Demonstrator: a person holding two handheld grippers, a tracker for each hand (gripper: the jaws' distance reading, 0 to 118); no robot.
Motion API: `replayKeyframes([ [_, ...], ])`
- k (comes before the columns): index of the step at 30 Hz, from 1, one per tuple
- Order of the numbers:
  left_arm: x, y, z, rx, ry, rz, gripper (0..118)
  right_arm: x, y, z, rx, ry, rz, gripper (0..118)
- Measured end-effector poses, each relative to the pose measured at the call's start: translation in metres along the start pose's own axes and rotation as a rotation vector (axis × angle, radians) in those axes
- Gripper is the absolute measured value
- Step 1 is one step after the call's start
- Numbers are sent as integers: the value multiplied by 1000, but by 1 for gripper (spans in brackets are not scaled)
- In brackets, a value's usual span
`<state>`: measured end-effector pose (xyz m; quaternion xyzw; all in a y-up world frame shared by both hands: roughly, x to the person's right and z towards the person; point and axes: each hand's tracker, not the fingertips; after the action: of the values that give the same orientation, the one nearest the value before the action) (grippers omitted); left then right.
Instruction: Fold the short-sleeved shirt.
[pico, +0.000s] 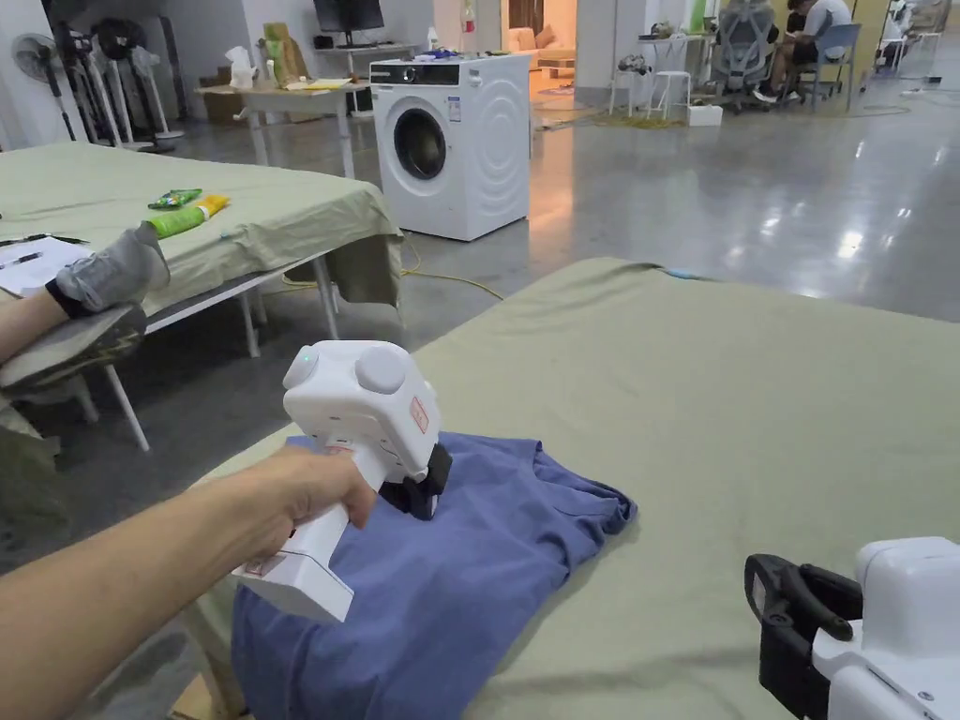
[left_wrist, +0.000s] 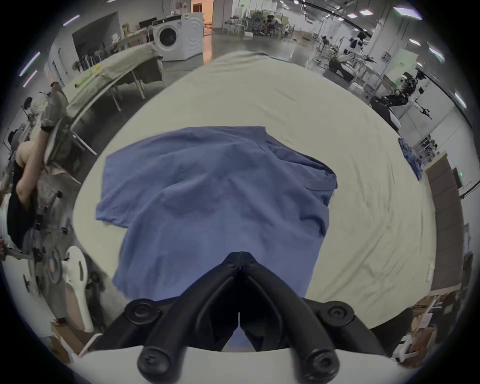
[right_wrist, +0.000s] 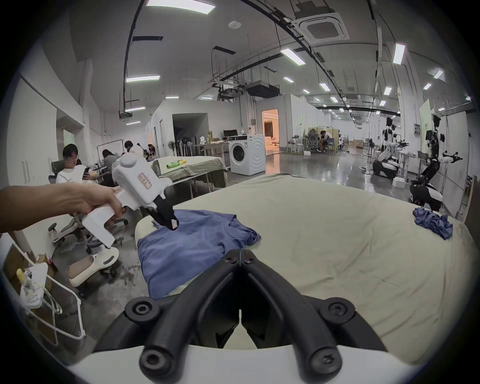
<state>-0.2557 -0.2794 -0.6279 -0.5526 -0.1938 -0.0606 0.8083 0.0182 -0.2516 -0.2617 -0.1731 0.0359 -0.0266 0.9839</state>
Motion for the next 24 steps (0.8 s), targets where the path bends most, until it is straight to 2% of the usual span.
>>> replayKeyframes([
  [1, -1, 4, -5, -1, -43, 25, 0, 2, -1, -1, -4, 2, 0, 2],
  [2, -4, 11, -11, 0, -72, 53, 12, 4, -2, -3, -10, 0, 1, 2],
  [3, -7, 14, -12, 5, -70, 84, 52, 6, -2, -5, -17, -2, 3, 2],
  [4, -7, 16, -17, -8, -70, 92, 101, 8, -2, -5, -21, -3, 2, 2],
  [5, -8, 17, -22, -21, -72, 92, 105, 9, -1, -6, -23, -8, -3, 2],
  [7, -9, 17, -32, 7, -51, 99, 105, 11, -1, -6, -24, -6, -8, 2],
  [9, -9, 15, -50, -37, 46, 86, 105, 12, -1, -5, -24, -6, 1, 2],
  [10, -9, 14, -60, -70, 47, 72, 105, 12, -1, -5, -24, -7, 7, 2],
  [11, -8, 10, -71, -107, 45, 63, 104, 14, -1, -6, -25, -9, 12, 2],
  [12, -7, 5, -81, -139, 47, 54, 96, 14, -2, -6, -30, -12, 10, 2],
  [13, -4, 0, -89, -168, 43, 55, 72, 17, -2, -5, -35, -11, 3, 2],
  [14, 0, -5, -93, -145, 39, 57, 60, 19, -3, -4, -37, -11, -5, 2],
  [15, 3, -8, -93, -92, 66, 45, 41, 21, -4, -3, -39, -14, -14, 2],
  [16, 9, -8, -89, -47, 78, 15, 5, 23, -4, 0, -38, -16, -19, 2],
  [17, 17, -6, -86, -35, 67, -27, 5, 25, -4, 3, -37, -16, -20, 2],
  [18, 26, -8, -81, -4, 116, -54, 5, 27, -5, 6, -35, -25, -17, 2],
  [20, 37, -9, -81, -32, 66, -146, 5, 32, -5, 15, -25, -36, -11, 2],
  [21, 43, -13, -78, 5, 100, -163, 5, 36, -5, 20, -21, -40, -17, 2],
  [22, 47, -15, -73, 31, 72, -118, 5, 39, -5, 25, -13, -45, -25, 2],
  [24, 54, -9, -69, 68, -110, -46, 5, 47, -7, 38, 6, -64, -26, 2],
])
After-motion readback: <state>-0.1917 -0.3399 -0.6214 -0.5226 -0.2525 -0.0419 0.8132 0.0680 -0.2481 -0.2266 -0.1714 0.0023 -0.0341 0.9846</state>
